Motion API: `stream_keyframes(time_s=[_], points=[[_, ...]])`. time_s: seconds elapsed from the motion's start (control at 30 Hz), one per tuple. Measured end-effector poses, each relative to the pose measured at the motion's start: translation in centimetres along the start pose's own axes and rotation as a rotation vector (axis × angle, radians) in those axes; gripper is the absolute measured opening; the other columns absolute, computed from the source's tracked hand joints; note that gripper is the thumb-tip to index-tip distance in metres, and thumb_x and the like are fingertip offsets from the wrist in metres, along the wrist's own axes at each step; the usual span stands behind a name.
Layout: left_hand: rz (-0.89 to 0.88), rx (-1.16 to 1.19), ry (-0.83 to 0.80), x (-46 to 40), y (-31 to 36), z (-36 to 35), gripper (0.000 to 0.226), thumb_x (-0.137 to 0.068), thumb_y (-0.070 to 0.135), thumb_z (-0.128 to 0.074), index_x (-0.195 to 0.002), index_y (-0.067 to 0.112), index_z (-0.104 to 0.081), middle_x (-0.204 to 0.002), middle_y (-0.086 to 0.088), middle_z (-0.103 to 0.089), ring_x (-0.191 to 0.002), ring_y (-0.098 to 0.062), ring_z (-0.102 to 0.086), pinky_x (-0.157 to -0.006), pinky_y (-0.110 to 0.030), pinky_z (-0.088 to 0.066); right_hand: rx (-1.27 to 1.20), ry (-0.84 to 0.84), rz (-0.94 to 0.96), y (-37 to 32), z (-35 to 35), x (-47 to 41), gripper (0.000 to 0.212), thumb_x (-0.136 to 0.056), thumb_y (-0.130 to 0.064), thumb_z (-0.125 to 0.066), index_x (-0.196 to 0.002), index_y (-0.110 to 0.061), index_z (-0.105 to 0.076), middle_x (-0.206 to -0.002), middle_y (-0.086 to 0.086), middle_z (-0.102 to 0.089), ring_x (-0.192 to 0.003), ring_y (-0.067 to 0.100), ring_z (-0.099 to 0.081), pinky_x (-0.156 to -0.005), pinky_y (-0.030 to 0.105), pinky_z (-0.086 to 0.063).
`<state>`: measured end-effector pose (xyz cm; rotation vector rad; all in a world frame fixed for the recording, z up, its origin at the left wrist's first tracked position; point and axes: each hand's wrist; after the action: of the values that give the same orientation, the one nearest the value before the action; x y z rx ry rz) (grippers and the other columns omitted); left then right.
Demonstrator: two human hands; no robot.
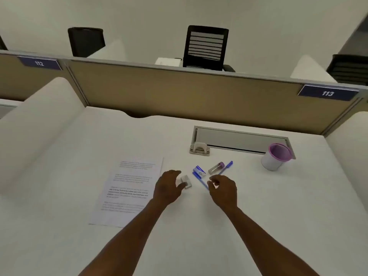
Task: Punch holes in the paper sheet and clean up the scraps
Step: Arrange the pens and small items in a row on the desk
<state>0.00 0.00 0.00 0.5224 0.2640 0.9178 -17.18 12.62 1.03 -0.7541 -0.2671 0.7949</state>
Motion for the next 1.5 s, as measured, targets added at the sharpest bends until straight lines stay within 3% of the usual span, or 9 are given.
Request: stream_keyframes(time_s=[0.23, 0.43, 0.6, 0.73, 0.93, 1.1, 1.27, 1.4, 1.5], points=[[0.084, -0.092, -0.148, -1.6, 1.2, -2.4, 0.076, -0.081, 0.056, -0.067, -0.145, 0.025, -0.04, -0.14, 0.0, -0.043, -0.125, -0.018, -0.044, -0.101, -0.029, -0.041, 0.254, -0.154, -0.009, 1.1, -3.0, -0.7, 0.044, -0.087, -0.047, -0.067, -0.12, -0.018, -0.067, -0.113, 0.0, -0.067, -0.105, 0.016, -0.061, -0.09, 0.026, -0.047], [0.162, 0.094, -0.106, -1.4, 1.2, -3.5, 0.069, -0.081, 0.038, -0.074, -0.14, 0.019, -0.045, -0.134, 0.0, -0.045, -0.12, -0.018, -0.051, -0.098, -0.029, -0.05, 0.304, -0.173, 0.035, 1.5, -3.9, -1.5, 0.022, -0.093, -0.034, -0.061, -0.107, -0.02, -0.07, -0.101, 0.0, -0.068, -0.092, 0.016, -0.063, -0.08, 0.028, -0.051], [0.228, 0.389, 0.009, -1.4, 1.0, -2.6, 0.062, -0.071, 0.018, -0.085, -0.127, 0.012, -0.058, -0.121, -0.002, -0.052, -0.101, -0.019, -0.064, -0.078, -0.014, -0.051, -0.038, -0.126, -0.109, 0.2, -4.3, -1.2, 0.002, -0.083, -0.023, -0.074, -0.084, -0.023, -0.075, -0.082, -0.009, -0.073, -0.077, 0.007, -0.067, -0.074, 0.021, -0.053], [0.194, 0.575, 0.072, -1.0, 1.3, -1.4, 0.061, -0.065, 0.011, -0.089, -0.119, 0.022, -0.06, -0.116, 0.002, -0.057, -0.085, -0.01, -0.066, -0.064, -0.012, -0.054, -0.575, -0.284, -0.471, -2.6, -4.9, -2.6, 0.016, -0.089, -0.012, -0.066, -0.079, -0.022, -0.074, -0.08, -0.006, -0.076, -0.076, 0.014, -0.072, -0.061, 0.021, -0.054], [0.139, 0.573, 0.094, -4.1, 0.3, 2.7, 0.067, -0.069, 0.017, -0.087, -0.13, 0.015, -0.059, -0.114, 0.004, -0.067, -0.076, -0.005, -0.066, -0.059, -0.007, -0.05, -0.673, -0.366, -0.415, -7.0, -6.1, -6.4, 0.015, -0.09, -0.016, -0.065, -0.083, -0.025, -0.075, -0.08, -0.006, -0.076, -0.075, 0.017, -0.073, -0.063, 0.026, -0.058], [0.159, 0.637, 0.004, -9.8, -1.9, 7.0, 0.068, -0.071, 0.03, -0.086, -0.132, 0.024, -0.056, -0.119, 0.009, -0.064, -0.087, -0.008, -0.068, -0.066, -0.007, -0.05, -0.75, -0.367, -0.37, -11.6, -7.9, -12.0, 0.016, -0.086, -0.009, -0.069, -0.079, -0.021, -0.077, -0.082, 0.002, -0.077, -0.074, 0.021, -0.074, -0.063, 0.028, -0.059], [0.258, 0.629, 0.086, -15.9, -4.2, 8.4, 0.047, -0.088, 0.024, -0.071, -0.132, 0.019, -0.058, -0.12, -0.003, -0.067, -0.099, -0.02, -0.067, -0.091, -0.032, -0.056, -0.702, -0.299, -0.393, -14.6, -11.1, -17.7, 0.01, -0.086, -0.006, -0.071, -0.084, -0.015, -0.076, -0.084, 0.006, -0.076, -0.077, 0.026, -0.074, -0.071, 0.036, -0.062], [0.336, 0.56, 0.074, -20.5, -5.1, 7.5, 0.049, -0.085, 0.017, -0.073, -0.132, 0.018, -0.058, -0.112, -0.006, -0.068, -0.097, -0.022, -0.067, -0.092, -0.033, -0.055, -0.578, -0.183, -0.453, -14.5, -13.8, -20.8, 0.01, -0.086, -0.013, -0.073, -0.078, -0.02, -0.073, -0.084, 0.004, -0.073, -0.077, 0.022, -0.071, -0.068, 0.033, -0.061], [0.377, 0.517, 0.071, -23.3, -5.7, 5.8, 0.051, -0.082, 0.017, -0.077, -0.129, 0.013, -0.059, -0.112, -0.007, -0.069, -0.098, -0.023, -0.068, -0.091, -0.029, -0.053, -0.507, -0.128, -0.497, -13.4, -15.5, -22.7, 0.004, -0.085, -0.015, -0.074, -0.082, -0.015, -0.076, -0.085, 0.006, -0.074, -0.076, 0.024, -0.072, -0.076, 0.038, -0.062]])
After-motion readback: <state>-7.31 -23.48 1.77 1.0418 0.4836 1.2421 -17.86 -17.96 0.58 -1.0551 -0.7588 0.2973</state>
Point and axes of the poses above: each hand's wrist, its own x-axis away from the middle knuckle, its own z-axis out of the back of the hand, y = z × x
